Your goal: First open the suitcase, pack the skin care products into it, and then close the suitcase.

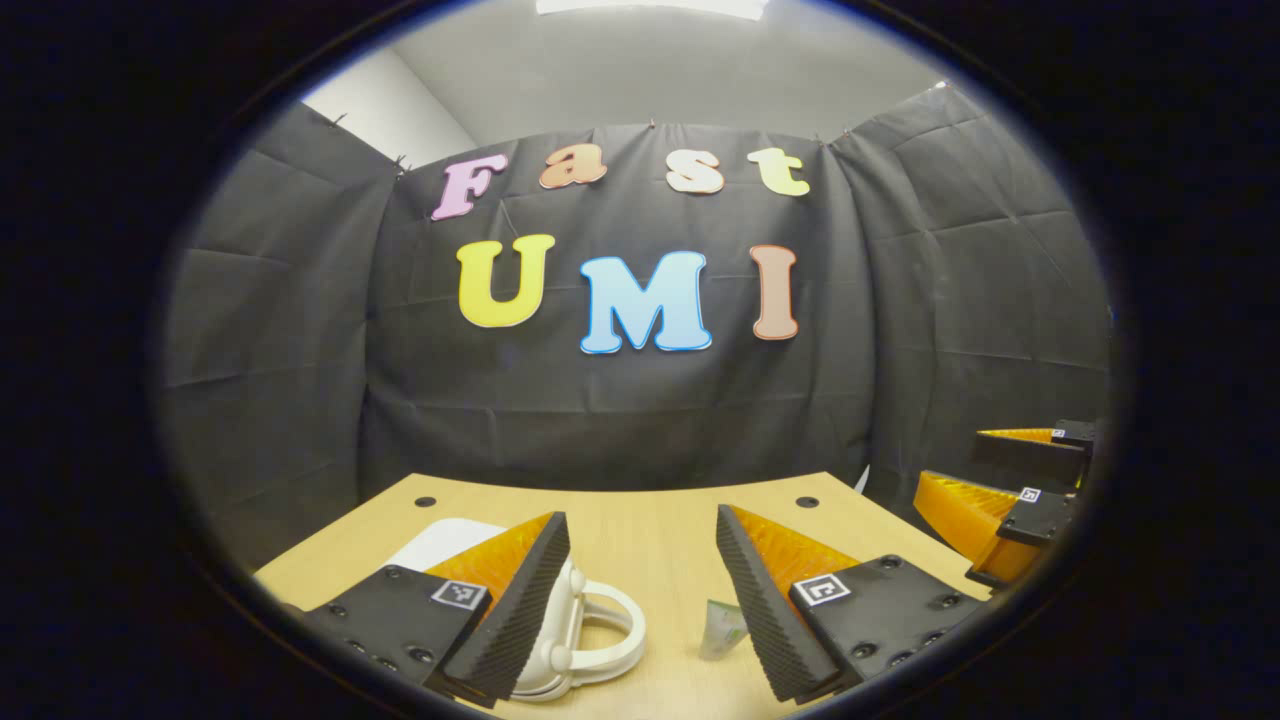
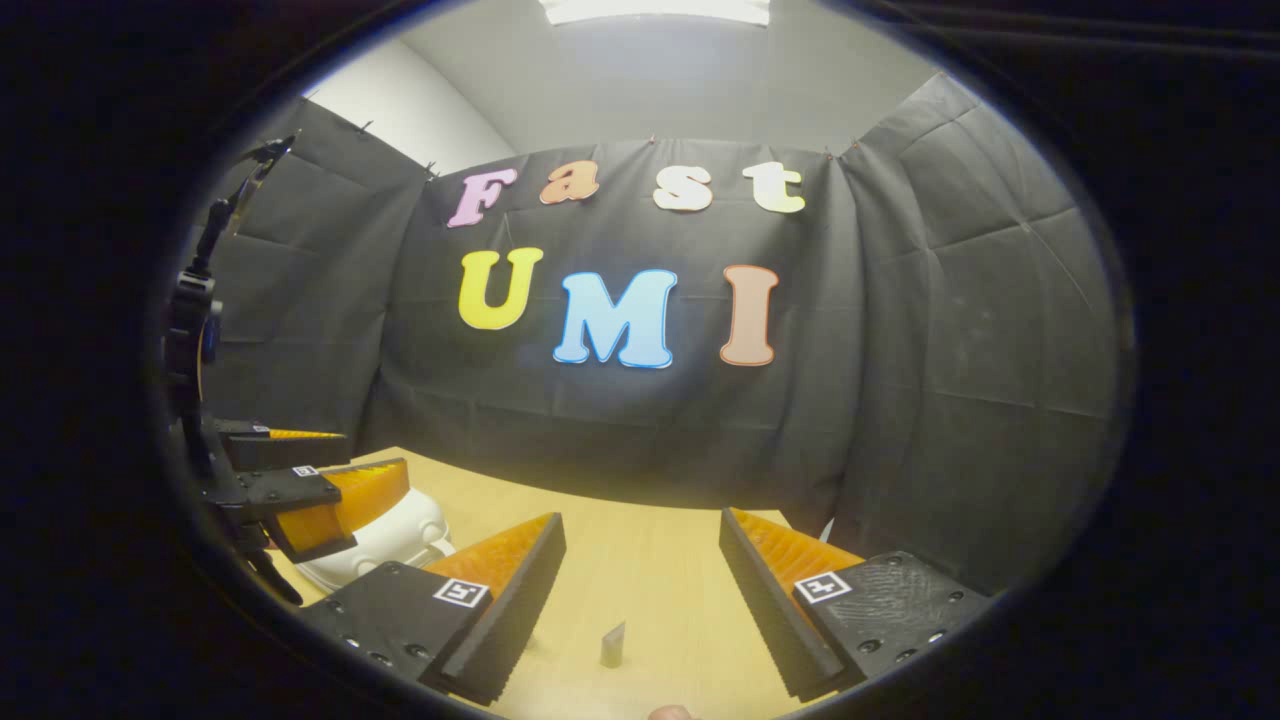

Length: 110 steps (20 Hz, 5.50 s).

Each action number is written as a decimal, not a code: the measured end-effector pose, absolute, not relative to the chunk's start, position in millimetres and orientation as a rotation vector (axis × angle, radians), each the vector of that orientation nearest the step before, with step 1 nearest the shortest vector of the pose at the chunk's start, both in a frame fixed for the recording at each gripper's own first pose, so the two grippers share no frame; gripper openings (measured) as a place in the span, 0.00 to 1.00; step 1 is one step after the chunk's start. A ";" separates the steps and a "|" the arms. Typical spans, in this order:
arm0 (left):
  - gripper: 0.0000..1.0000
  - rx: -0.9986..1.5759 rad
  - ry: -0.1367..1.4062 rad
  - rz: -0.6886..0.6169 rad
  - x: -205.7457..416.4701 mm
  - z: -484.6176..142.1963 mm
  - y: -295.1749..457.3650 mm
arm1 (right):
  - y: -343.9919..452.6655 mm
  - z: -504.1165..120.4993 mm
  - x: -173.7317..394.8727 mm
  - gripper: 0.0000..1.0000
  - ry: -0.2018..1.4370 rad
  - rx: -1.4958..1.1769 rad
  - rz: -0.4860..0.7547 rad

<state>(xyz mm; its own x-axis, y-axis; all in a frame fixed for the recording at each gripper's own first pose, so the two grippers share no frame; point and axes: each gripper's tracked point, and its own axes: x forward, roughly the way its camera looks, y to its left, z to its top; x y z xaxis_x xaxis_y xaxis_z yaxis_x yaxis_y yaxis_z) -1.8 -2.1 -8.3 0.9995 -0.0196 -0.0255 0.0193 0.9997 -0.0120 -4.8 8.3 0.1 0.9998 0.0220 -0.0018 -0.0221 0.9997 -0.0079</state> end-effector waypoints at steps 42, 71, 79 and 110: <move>0.19 -0.155 1.048 -0.125 99.3 -185.0 31.6 | -14.5 3.5 -5.0 0.94 -0.014 0.005 0.038; 0.17 -0.298 0.793 0.226 73.0 -227.0 667.7 | 37.0 32.2 -0.2 0.94 0.096 0.098 -0.394; 0.80 -0.221 0.655 0.374 74.0 -211.7 697.8 | 36.1 32.5 -8.5 0.94 0.073 0.090 -0.397; 0.92 -0.080 0.083 -0.299 97.0 -132.4 -77.8 | -47.7 -42.3 16.2 0.94 0.173 0.098 -0.082</move>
<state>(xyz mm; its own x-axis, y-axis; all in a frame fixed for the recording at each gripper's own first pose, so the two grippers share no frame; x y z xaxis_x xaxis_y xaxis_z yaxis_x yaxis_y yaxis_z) 97.0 -77.8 -132.4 0.9524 -0.2969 -0.0695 0.2903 0.9526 -0.0907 16.2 -47.7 -42.3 0.9818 -0.0729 -0.1754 0.0898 0.9919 0.0903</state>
